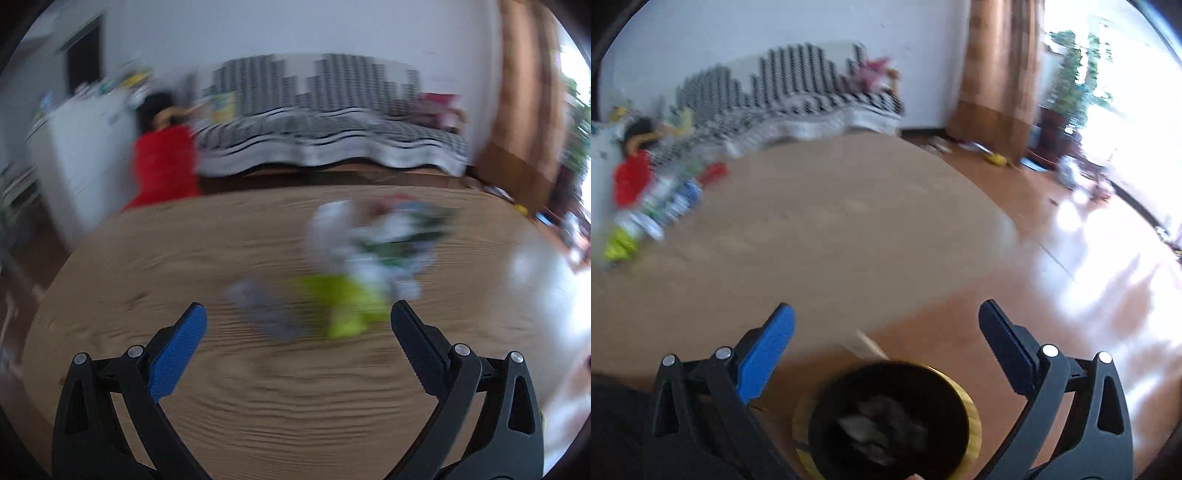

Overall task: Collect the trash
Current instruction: 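Return both tools to the table toward the remaining trash, then grasp the pill blister pack with the left tool while the right tool grasps the yellow-green snack bag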

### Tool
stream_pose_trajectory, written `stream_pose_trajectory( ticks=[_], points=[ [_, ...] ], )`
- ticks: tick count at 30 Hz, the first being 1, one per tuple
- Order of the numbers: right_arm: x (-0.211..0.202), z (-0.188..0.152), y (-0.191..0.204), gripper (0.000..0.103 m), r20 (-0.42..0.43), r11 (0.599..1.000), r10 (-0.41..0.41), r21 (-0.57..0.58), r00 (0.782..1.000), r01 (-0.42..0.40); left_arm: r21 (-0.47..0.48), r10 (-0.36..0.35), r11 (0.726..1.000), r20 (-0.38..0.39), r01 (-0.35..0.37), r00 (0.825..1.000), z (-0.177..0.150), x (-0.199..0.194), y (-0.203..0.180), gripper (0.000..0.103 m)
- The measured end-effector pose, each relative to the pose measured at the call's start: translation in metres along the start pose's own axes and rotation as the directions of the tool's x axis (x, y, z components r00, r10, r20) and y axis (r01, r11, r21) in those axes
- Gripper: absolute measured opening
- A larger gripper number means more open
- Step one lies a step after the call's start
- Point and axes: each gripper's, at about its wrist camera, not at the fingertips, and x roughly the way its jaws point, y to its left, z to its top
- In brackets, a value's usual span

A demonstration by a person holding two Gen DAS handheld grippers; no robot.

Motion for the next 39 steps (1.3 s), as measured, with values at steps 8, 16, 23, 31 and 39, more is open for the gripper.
stream_pose_trajectory(
  ticks=[8,16,23,31,39],
  points=[
    [0.020,0.067,0.104,0.096,0.018,0.983,0.184,-0.010,0.983,-0.184,-0.114,-0.061,0.992,-0.133,0.046,0.989,0.004,0.076,0.047,0.097],
    [0.044,0.075,0.231,0.096,0.006,0.919,0.364,-0.165,0.931,-0.358,0.012,0.027,1.000,-0.175,-0.025,0.984,0.018,0.122,0.037,0.097],
    [0.049,0.049,0.322,0.096,-0.104,0.791,0.468,-0.395,0.878,-0.468,-0.006,0.014,1.000,-0.242,-0.016,0.970,0.011,0.136,0.060,0.097],
    [0.099,0.043,0.364,0.096,-0.307,0.776,0.503,-0.251,0.808,-0.579,0.010,-0.007,1.000,-0.281,0.011,0.960,0.005,0.133,0.081,0.097],
    [0.114,0.045,0.379,0.096,-0.363,0.746,0.567,-0.154,0.739,-0.648,0.060,-0.047,0.996,-0.277,0.066,0.960,-0.006,0.128,0.089,0.097]
  ],
)
